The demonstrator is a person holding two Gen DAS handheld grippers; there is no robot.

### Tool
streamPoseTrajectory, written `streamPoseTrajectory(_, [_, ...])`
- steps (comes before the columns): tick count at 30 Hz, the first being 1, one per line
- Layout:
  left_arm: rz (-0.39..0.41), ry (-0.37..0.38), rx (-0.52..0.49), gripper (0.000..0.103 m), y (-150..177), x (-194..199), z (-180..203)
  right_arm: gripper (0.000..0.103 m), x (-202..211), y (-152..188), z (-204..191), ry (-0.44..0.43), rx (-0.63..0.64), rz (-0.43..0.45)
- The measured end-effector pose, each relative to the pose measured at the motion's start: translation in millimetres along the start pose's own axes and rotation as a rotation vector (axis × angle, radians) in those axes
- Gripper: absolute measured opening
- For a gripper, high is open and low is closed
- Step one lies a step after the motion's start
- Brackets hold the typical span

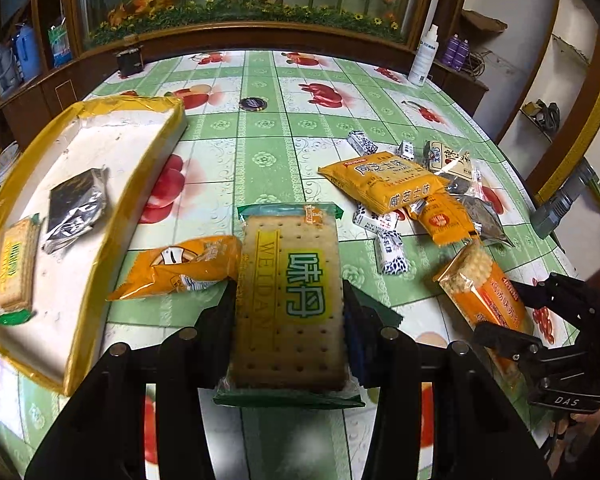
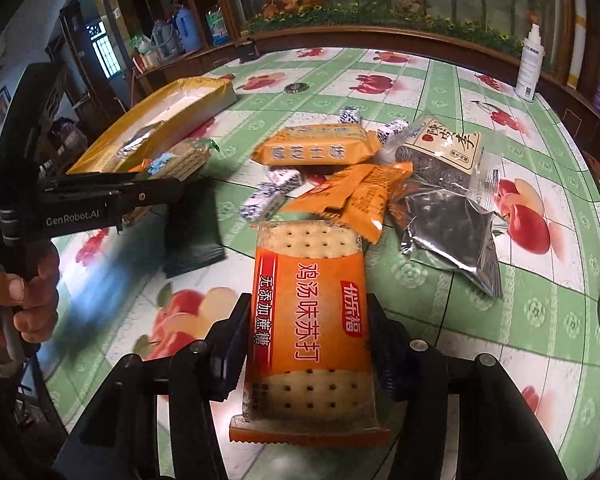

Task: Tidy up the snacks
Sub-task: 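Grasp another yellow-green cracker pack with left tool while right tool grasps orange cracker pack, then carry both held cracker packs over the tray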

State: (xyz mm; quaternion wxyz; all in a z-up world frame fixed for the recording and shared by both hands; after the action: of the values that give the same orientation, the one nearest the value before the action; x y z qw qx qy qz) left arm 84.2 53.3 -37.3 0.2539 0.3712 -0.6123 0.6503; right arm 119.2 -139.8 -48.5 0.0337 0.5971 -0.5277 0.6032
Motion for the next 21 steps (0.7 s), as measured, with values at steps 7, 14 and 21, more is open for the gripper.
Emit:
streamPoseTrajectory(7, [0.050, -0.046, 0.037, 0.044, 8.6, 25.8, -34.4, 0.055, 1.0, -16.7, -44.2, -0.049, 0.052, 0.034])
streamPoseTrajectory(14, [0.067, -0.061, 0.081, 0.044, 17.3, 37.7, -65.3, 0.054, -16.1, -38.8, -83.4, -0.086, 0.116, 0.042])
streamPoseTrajectory(21, [0.093, -0.036, 0.131, 0.044, 23.8, 54.7, -96.4, 0.054, -25.7, -59.5, -104.6, -0.094, 0.144, 0.058])
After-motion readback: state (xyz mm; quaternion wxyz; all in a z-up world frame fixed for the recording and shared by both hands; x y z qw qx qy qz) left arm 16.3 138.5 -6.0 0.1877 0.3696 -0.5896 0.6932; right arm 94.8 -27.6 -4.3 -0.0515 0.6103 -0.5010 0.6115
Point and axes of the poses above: each gripper's, at about its wrist camera, not at the fingertips, and x roughly against the way its jaws point, z to its right, y to its underside, the point moved 4 cm from there along -x, roughly the way its jaws point, and after that the axes turned 11 degrees about -y, right-handed, at the moved point
